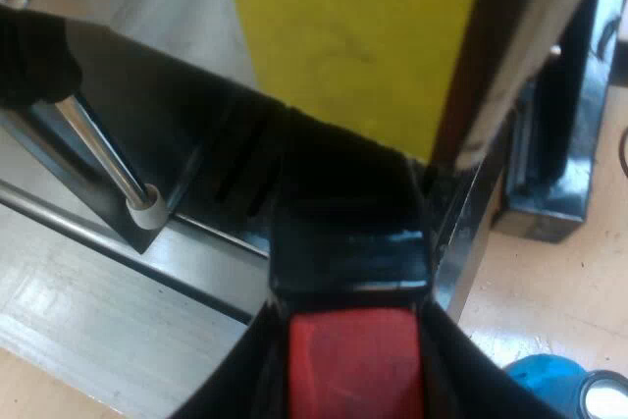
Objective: Put the handle in the coffee machine
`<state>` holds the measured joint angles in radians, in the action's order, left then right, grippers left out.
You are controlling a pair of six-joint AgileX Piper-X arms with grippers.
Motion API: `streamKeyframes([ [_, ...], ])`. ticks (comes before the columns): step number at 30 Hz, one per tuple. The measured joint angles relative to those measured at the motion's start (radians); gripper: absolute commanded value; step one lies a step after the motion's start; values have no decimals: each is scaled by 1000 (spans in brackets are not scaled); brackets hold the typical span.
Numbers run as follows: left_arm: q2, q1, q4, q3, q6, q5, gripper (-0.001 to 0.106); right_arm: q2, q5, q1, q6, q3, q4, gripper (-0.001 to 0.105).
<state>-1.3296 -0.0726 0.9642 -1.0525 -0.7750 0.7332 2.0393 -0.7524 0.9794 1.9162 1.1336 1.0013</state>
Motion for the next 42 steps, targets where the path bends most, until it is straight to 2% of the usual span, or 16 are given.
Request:
streamKeyframes([
  [5, 0, 0, 0, 0, 0, 0, 0, 0, -5, -5, 7, 8, 55, 48],
  [16, 0, 0, 0, 0, 0, 0, 0, 16, 1, -9, 89, 8, 161, 44],
  [29, 0, 0, 0, 0, 2, -6, 0, 16, 1, -9, 96, 8, 168, 44],
  [32, 0, 0, 0, 0, 2, -6, 10, 16, 1, -9, 96, 8, 170, 44],
  [34, 0, 0, 0, 0, 2, -6, 32, 16, 1, -9, 96, 8, 170, 44],
  [36, 0, 0, 0, 0, 2, -6, 44, 16, 1, -9, 96, 8, 170, 44],
  [37, 0, -2, -4, -5, 0, -1, 58, 16, 1, -9, 96, 8, 170, 44],
  [39, 0, -5, -9, -7, 0, 0, 65, 16, -3, -9, 92, 4, 170, 44],
  [41, 0, -12, -29, -18, 0, 0, 66, 16, -2, -9, 91, 1, 170, 44],
  [42, 0, -11, -36, -20, 0, 22, 66, 16, -3, -9, 89, 1, 170, 44],
])
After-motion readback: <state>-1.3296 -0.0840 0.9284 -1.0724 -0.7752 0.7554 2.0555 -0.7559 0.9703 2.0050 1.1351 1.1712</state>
